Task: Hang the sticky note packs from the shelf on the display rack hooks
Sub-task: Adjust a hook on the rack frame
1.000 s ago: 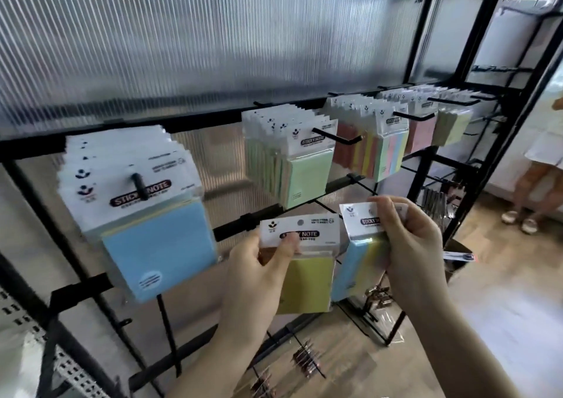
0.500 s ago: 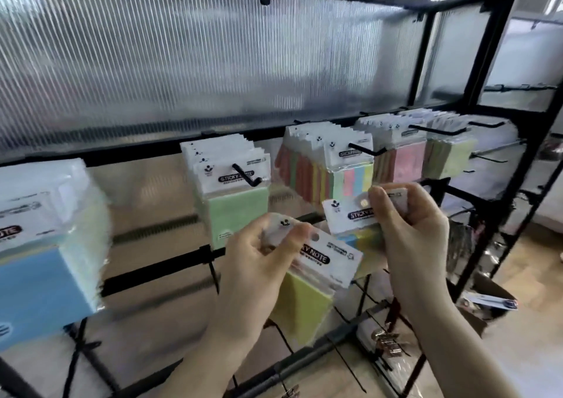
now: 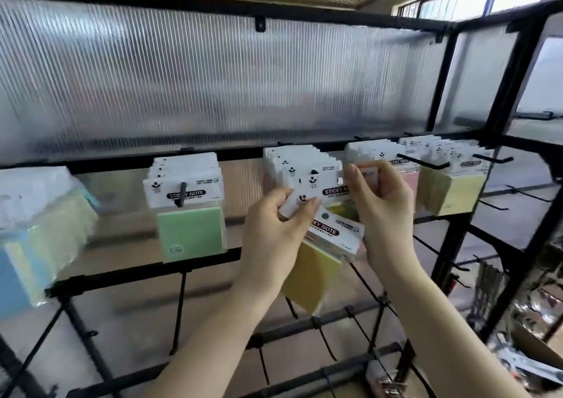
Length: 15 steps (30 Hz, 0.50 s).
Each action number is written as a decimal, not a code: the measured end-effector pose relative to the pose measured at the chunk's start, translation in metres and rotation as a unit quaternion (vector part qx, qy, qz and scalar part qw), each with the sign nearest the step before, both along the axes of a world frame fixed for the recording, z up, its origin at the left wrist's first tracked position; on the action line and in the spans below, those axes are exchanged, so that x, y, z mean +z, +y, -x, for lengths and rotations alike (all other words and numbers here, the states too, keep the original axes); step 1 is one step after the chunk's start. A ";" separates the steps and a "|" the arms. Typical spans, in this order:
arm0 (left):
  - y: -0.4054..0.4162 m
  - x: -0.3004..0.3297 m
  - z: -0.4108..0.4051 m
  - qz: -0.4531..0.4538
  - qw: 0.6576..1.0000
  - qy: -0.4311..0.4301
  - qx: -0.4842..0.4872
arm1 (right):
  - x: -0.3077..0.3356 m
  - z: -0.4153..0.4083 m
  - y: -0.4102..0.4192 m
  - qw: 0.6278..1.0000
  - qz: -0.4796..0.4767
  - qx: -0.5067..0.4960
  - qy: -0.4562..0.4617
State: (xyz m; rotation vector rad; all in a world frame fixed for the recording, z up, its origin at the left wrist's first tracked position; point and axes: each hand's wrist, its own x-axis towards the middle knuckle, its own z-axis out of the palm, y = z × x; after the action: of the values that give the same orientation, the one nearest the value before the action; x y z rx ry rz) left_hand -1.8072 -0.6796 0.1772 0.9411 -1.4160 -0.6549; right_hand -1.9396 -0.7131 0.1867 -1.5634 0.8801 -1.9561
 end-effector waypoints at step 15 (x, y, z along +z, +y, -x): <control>-0.012 -0.011 0.002 0.015 0.996 0.019 0.083 | -0.004 0.008 -0.027 0.996 -0.022 0.069 0.051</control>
State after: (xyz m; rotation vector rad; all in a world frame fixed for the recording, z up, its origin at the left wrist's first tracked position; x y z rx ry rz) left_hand -1.8097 -0.6912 0.1658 1.0061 -1.2949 -0.5226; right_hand -1.9474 -0.7397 0.1828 -1.6645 0.8270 -1.7633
